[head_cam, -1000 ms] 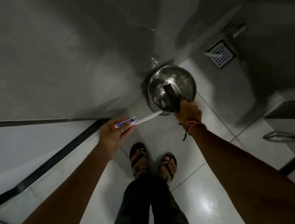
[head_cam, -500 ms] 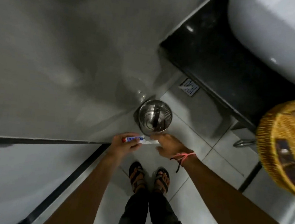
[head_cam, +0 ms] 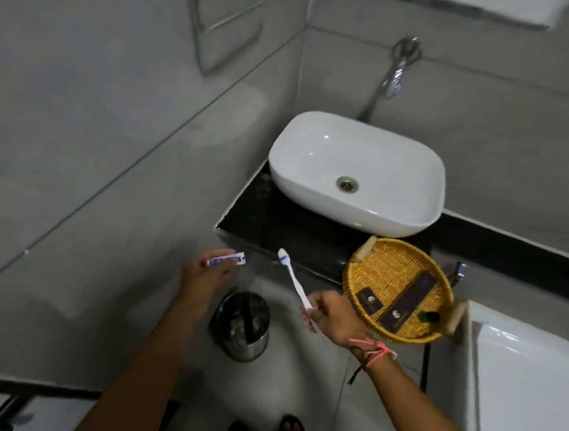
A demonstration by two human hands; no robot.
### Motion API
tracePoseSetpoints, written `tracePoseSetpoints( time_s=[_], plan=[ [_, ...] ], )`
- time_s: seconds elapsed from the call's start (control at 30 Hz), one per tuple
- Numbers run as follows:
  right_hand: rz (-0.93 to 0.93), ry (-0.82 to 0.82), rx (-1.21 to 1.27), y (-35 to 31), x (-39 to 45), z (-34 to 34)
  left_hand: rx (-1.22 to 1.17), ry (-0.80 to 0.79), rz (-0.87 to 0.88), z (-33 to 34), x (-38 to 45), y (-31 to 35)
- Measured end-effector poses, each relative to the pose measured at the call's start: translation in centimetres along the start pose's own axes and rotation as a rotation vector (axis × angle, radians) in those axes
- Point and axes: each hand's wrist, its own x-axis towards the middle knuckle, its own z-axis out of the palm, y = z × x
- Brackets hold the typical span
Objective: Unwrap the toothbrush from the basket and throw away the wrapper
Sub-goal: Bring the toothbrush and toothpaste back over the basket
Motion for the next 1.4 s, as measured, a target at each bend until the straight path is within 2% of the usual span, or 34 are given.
tracePoseSetpoints(
  time_s=[0.1,0.23,0.43,0.63,0.8,1.0,1.17,1.4],
  plan=[
    [0.039,0.119,0.228,0.1,-1.2,-2.3,0.01,-0.17,0.035,3.9,0.6,2.2],
    [0.108,0.307,0.482,1.3,-2.7,-4.8,0.162,-0.37,0.038,10.4,0.8,3.0],
    [0.232,0.534,0.542,6.1,-3.3,-9.6,0.449,-0.585,-0.001,19.9,0.9,1.9],
    [0.368,0.639,0.485,10.2,-2.0,-12.7,0.682,-0.66,0.017,26.8,1.4,-0.6],
    [0.428,0.57,0.452,11.6,1.3,-14.8,0.974,-0.671,0.225,30.3,1.4,-2.3],
    [0.427,0.475,0.316,13.5,4.4,-16.2,1.151,-0.65,0.301,32.6,2.2,-4.2],
    [0.503,0.433,0.284,13.9,5.6,-16.0,1.206,-0.625,0.35,34.1,2.8,-4.5],
    [0.449,0.504,0.138,13.2,7.1,-17.0,1.196,-0.639,0.397,34.8,2.6,-4.1]
  ],
)
